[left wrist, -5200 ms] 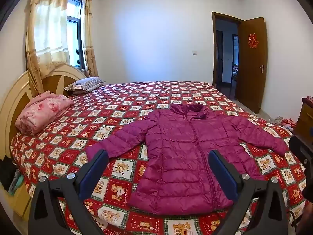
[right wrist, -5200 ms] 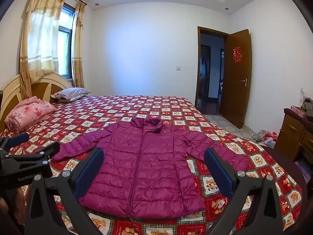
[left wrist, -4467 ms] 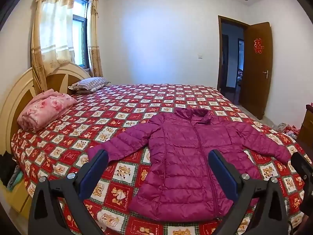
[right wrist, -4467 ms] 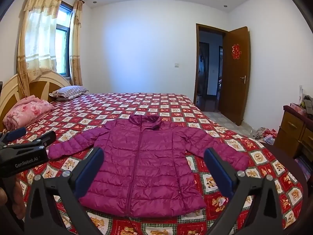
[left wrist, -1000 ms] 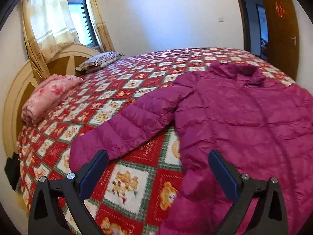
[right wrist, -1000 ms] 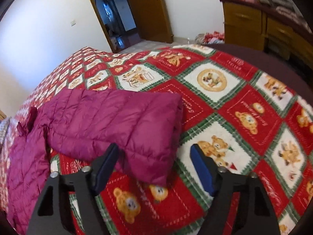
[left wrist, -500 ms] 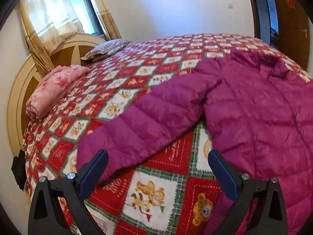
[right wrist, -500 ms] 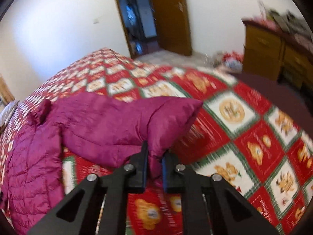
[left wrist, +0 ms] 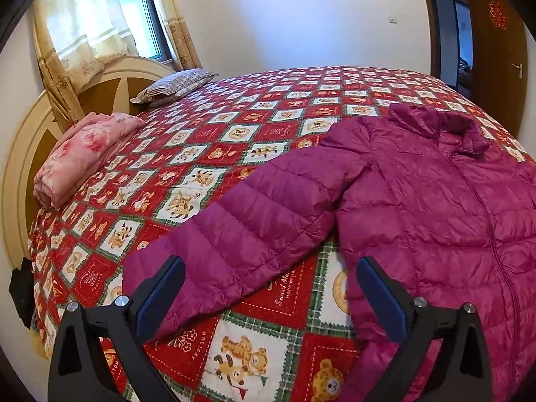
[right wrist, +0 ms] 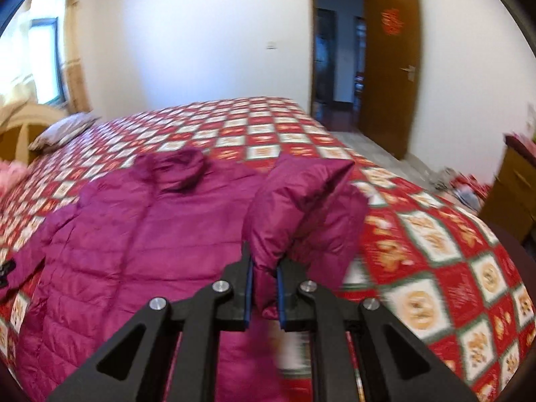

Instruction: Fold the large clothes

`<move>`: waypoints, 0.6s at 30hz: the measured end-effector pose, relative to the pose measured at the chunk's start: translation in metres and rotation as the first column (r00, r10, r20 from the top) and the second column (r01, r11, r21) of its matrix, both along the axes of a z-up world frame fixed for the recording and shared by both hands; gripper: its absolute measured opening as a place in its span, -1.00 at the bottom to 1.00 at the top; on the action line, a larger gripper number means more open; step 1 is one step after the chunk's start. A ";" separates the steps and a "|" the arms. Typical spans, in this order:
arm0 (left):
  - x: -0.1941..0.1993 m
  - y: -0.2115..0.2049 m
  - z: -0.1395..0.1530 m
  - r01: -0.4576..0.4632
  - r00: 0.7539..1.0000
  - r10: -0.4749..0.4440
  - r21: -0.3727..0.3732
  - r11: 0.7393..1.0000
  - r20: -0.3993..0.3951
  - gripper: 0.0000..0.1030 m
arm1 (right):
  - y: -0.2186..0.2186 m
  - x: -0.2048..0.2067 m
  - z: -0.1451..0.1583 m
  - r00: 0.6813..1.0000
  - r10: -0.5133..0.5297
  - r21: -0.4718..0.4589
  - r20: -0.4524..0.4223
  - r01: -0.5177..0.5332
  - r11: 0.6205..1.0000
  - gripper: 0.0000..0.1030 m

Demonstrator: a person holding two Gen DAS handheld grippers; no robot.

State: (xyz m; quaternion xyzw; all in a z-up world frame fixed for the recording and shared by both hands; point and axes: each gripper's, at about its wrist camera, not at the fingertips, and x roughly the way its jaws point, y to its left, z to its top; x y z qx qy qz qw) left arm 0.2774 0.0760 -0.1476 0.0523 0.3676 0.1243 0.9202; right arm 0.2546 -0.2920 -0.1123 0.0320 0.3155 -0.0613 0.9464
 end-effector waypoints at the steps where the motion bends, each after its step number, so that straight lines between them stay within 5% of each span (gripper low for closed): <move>1: 0.001 0.002 -0.002 -0.008 1.000 0.008 0.003 1.000 0.000 0.98 | 0.009 0.004 -0.005 1.000 0.016 -0.005 -0.005 -0.016 1.000 -0.74; 8: 0.001 0.020 -0.011 -0.056 0.998 0.056 0.024 0.998 -0.015 0.98 | 0.067 0.027 -0.045 0.993 0.111 -0.066 -0.051 -0.114 0.991 -0.73; 9: 0.000 0.022 -0.011 -0.061 0.998 0.061 0.025 0.998 -0.015 0.98 | 0.070 0.027 -0.049 0.991 0.121 -0.068 -0.062 -0.125 0.990 -0.64; 12: -0.001 0.029 -0.008 -0.080 0.997 0.080 0.031 0.996 -0.006 0.98 | 0.075 0.015 -0.048 0.986 0.149 -0.053 -0.074 -0.153 0.987 0.05; 18: -0.001 0.019 0.005 -0.074 0.997 0.074 0.009 0.997 0.021 0.98 | 0.092 -0.022 -0.030 0.968 0.244 -0.111 -0.059 -0.249 0.962 0.11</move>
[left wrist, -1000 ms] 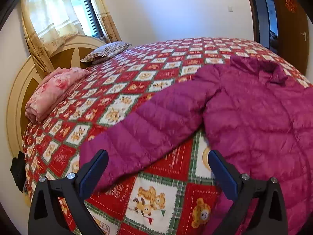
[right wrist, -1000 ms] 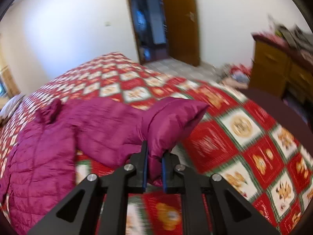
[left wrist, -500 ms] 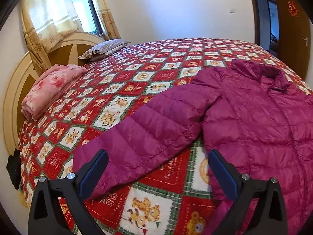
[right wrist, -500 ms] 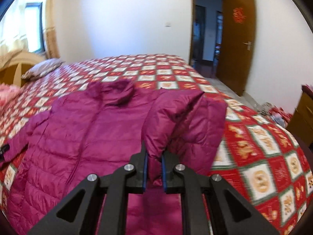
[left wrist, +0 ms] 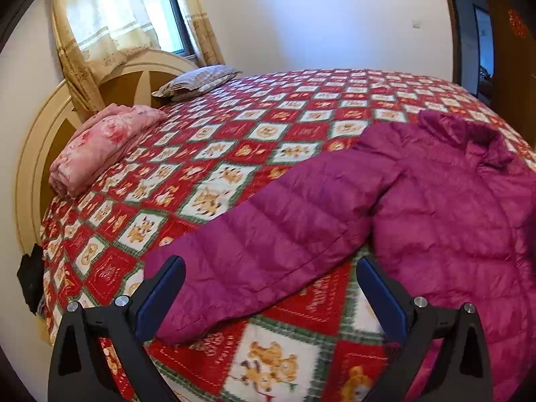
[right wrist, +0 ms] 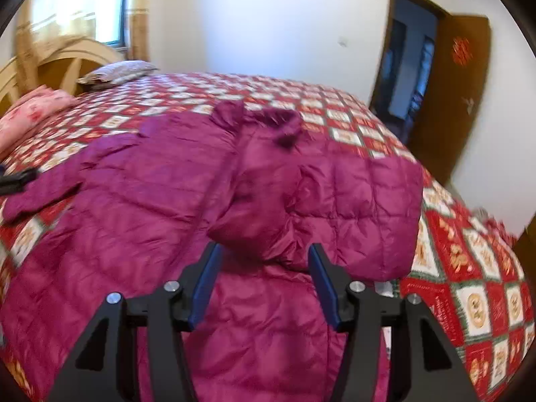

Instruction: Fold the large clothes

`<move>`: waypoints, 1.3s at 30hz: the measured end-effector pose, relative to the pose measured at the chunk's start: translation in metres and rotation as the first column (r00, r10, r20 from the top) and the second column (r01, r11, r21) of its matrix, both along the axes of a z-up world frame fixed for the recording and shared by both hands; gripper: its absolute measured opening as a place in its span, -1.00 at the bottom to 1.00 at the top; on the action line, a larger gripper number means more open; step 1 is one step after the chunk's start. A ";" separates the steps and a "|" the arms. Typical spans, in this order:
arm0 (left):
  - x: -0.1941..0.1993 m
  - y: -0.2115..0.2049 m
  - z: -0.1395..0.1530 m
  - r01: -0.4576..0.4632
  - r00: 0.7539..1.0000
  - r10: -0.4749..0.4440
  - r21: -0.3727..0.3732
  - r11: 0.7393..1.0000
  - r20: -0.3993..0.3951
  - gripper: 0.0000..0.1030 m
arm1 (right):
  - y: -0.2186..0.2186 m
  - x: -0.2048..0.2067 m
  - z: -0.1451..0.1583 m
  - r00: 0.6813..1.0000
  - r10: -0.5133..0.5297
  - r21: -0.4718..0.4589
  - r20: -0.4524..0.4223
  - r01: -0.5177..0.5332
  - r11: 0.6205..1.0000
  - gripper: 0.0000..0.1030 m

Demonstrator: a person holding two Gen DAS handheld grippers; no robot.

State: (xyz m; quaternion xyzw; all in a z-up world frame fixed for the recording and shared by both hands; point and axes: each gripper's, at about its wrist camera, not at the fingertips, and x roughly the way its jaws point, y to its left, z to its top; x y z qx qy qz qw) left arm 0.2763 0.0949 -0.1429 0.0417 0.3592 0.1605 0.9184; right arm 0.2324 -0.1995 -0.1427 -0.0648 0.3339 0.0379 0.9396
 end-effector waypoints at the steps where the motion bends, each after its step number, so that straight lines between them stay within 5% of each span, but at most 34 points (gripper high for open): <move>1: 0.000 -0.007 0.003 0.012 1.000 -0.012 0.000 1.000 0.006 0.98 | -0.001 -0.006 0.003 1.000 0.010 0.001 0.009 -0.010 1.000 0.12; 4: 0.000 -0.030 0.012 0.067 0.997 -0.067 0.004 0.998 0.026 0.98 | -0.017 -0.009 0.009 0.999 -0.025 0.045 0.022 0.024 0.999 0.17; 7: 0.011 -0.063 0.018 0.132 0.991 -0.131 -0.013 0.991 0.021 0.98 | -0.043 0.000 0.009 0.991 -0.127 0.023 0.029 0.126 0.992 0.44; 17: 0.052 -0.196 0.009 0.342 0.939 -0.344 -0.102 0.934 -0.010 0.98 | -0.105 0.009 -0.004 0.962 -0.273 0.010 0.001 0.273 0.962 0.57; 26: 0.072 -0.286 -0.023 0.466 0.881 -0.470 -0.078 0.882 -0.057 0.98 | -0.129 0.005 -0.021 0.950 -0.312 0.027 -0.017 0.312 0.950 0.58; 27: 0.074 -0.292 -0.028 0.471 0.877 -0.475 -0.069 0.880 -0.067 0.92 | -0.131 0.004 -0.023 0.949 -0.313 0.033 -0.018 0.314 0.949 0.58; 29: 0.079 -0.298 -0.037 0.490 0.865 -0.495 -0.078 0.868 -0.084 0.30 | -0.134 0.003 -0.027 0.949 -0.315 0.043 -0.024 0.315 0.948 0.58; 30: 0.081 -0.300 -0.043 0.508 0.849 -0.518 -0.109 0.854 -0.105 -0.36 | -0.135 0.003 -0.029 0.949 -0.315 0.044 -0.029 0.316 0.948 0.58; 31: 0.082 -0.300 -0.046 0.515 0.841 -0.529 -0.128 0.847 -0.117 -0.66 | -0.137 0.003 -0.032 0.948 -0.317 0.044 -0.034 0.318 0.947 0.58; 39: 0.062 -0.266 -0.017 0.517 0.852 -0.521 -0.081 0.852 -0.041 -0.85 | -0.156 0.004 -0.033 0.938 -0.343 0.066 -0.055 0.346 0.936 0.58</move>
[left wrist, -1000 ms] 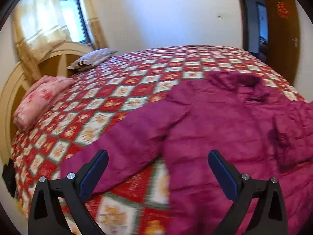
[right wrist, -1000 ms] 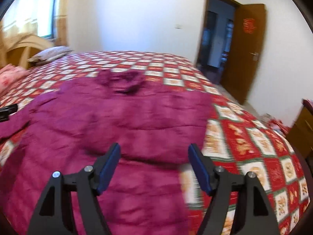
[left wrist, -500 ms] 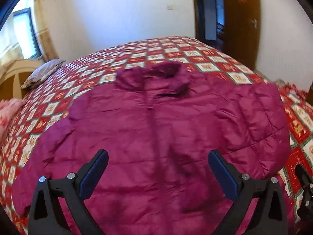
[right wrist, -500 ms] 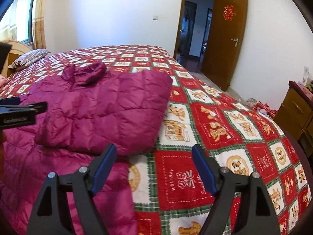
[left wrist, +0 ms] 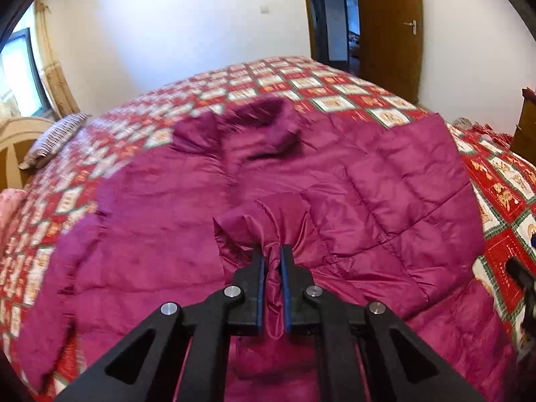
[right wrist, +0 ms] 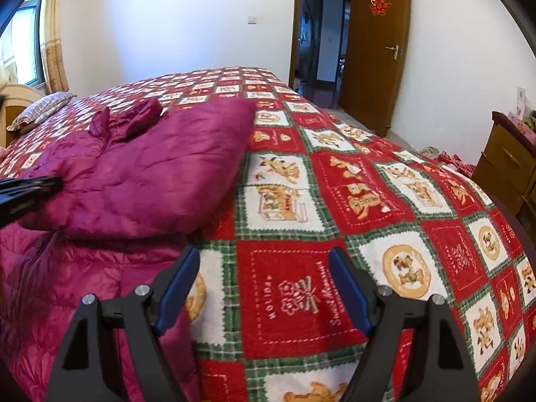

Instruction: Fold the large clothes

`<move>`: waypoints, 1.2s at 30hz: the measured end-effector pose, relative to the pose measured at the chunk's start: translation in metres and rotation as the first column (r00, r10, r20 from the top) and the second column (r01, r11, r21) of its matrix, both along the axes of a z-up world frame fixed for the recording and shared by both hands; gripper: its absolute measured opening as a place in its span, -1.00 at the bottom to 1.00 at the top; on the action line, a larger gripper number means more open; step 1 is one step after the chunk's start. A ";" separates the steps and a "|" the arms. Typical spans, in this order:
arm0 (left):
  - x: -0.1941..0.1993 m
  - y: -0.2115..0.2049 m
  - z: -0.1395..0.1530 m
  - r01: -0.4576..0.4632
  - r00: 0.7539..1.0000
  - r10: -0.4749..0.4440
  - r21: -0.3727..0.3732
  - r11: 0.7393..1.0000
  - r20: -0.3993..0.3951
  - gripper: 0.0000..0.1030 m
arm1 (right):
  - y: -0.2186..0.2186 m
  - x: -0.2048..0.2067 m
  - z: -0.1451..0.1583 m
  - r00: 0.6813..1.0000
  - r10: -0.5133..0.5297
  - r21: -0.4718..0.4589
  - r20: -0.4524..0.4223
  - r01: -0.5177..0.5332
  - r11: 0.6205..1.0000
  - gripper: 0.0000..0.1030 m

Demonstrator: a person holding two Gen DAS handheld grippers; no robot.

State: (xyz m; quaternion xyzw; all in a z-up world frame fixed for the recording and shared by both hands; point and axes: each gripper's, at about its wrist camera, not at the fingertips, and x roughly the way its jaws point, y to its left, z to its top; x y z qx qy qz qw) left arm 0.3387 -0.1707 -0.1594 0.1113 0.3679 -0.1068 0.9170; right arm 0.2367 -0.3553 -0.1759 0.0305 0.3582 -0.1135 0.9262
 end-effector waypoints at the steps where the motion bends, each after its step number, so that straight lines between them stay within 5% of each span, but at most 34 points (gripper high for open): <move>1: -0.002 0.012 0.006 -0.012 1.000 0.012 0.000 1.000 0.012 -0.85 | -0.001 0.001 0.002 1.000 -0.002 -0.003 0.001 0.002 1.000 0.58; 8: -0.012 0.076 0.008 -0.100 0.994 0.098 0.058 0.993 0.044 -0.85 | 0.001 0.016 0.011 0.999 0.042 0.006 -0.025 -0.042 0.999 0.55; 13: -0.007 0.098 -0.021 -0.137 0.991 0.137 0.064 0.988 0.002 -0.82 | 0.008 0.030 0.009 0.989 0.119 0.069 -0.089 -0.114 0.991 -0.15; 17: -0.005 0.098 -0.028 -0.154 0.988 0.152 0.068 0.986 0.030 -0.79 | 0.013 0.045 0.014 0.983 0.142 0.048 -0.115 -0.137 0.989 -0.25; 20: -0.008 0.101 -0.022 -0.179 0.983 0.175 0.073 0.981 0.050 -0.62 | 0.013 0.057 0.022 0.983 0.150 0.049 -0.102 -0.146 0.988 -0.25; 21: -0.012 0.105 -0.014 -0.206 0.976 0.200 0.067 0.976 0.087 -0.43 | 0.013 0.062 0.026 0.984 0.154 0.054 -0.091 -0.150 0.987 -0.25; 24: -0.021 0.116 0.004 -0.285 0.945 0.269 0.061 0.957 0.187 0.77 | 0.017 0.080 0.037 0.985 0.165 0.057 -0.046 -0.163 0.985 -0.25; 28: -0.015 0.117 0.019 -0.299 0.928 0.287 0.013 0.954 0.236 0.84 | 0.028 0.109 0.035 0.981 0.191 0.063 -0.015 -0.190 0.980 -0.25; 36: 0.035 0.088 -0.043 -0.332 0.940 0.301 0.238 0.913 0.157 0.84 | 0.040 0.149 -0.013 0.975 0.201 0.115 -0.092 -0.190 0.975 -0.25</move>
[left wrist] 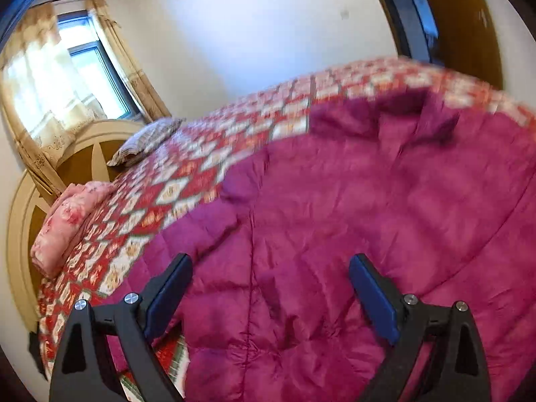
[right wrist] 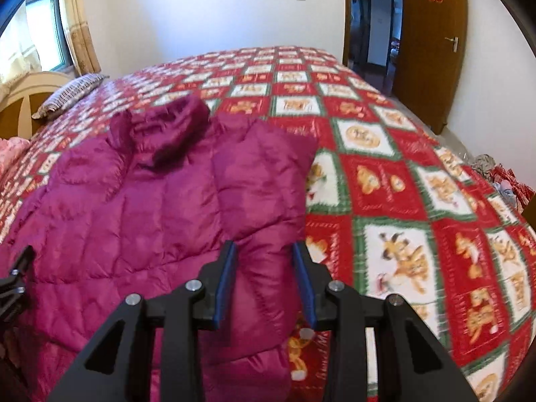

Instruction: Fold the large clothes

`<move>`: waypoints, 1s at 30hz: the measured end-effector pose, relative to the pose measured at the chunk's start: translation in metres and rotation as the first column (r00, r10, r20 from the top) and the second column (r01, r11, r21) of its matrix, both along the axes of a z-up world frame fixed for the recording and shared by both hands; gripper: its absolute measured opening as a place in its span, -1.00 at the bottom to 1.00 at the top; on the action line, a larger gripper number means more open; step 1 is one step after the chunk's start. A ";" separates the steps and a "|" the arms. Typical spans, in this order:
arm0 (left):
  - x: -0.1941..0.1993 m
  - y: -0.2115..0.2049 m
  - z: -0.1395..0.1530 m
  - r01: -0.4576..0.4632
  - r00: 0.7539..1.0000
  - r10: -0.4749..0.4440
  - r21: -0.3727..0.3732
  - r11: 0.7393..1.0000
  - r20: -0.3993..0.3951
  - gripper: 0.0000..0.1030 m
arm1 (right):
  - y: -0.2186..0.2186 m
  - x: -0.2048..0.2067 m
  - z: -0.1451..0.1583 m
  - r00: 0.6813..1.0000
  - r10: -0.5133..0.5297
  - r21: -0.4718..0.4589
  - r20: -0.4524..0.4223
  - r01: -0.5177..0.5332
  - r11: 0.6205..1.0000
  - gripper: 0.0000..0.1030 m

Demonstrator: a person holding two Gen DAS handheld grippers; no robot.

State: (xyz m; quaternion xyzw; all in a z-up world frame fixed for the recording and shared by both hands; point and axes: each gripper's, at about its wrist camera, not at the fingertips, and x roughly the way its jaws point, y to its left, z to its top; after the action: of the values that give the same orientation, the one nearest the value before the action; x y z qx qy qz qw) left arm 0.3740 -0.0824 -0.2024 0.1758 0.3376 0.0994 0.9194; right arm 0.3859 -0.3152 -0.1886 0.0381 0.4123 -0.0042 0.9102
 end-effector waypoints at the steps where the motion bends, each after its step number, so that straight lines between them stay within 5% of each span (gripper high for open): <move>1: 0.002 0.003 -0.006 -0.002 1.000 0.002 -0.010 1.000 -0.020 0.84 | 0.001 -0.001 -0.006 1.000 0.003 0.003 -0.004 -0.003 1.000 -0.25; 12: 0.004 0.009 -0.013 0.012 0.998 -0.016 -0.053 0.999 -0.061 0.84 | 0.003 -0.003 -0.018 1.000 0.005 0.002 -0.008 -0.005 1.000 -0.25; 20: -0.005 0.022 0.058 0.050 0.997 -0.039 -0.185 0.982 0.059 0.84 | -0.003 -0.006 0.046 0.989 -0.029 0.000 0.143 0.029 1.000 -0.25; 27: 0.048 0.011 -0.005 -0.035 0.998 0.029 -0.103 0.994 -0.054 0.84 | 0.010 0.044 0.000 1.000 -0.019 0.018 0.006 0.019 1.000 -0.25; 30: 0.056 0.018 -0.017 -0.056 0.994 0.041 -0.146 0.988 -0.100 0.85 | 0.010 0.047 -0.019 1.000 -0.014 0.023 -0.022 0.014 1.000 -0.25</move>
State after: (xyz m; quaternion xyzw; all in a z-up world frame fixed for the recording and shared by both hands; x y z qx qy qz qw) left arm 0.4299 -0.0644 -0.2190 0.1031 0.3925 0.0877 0.9097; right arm 0.4324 -0.3050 -0.2076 0.0517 0.4222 -0.0062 0.9050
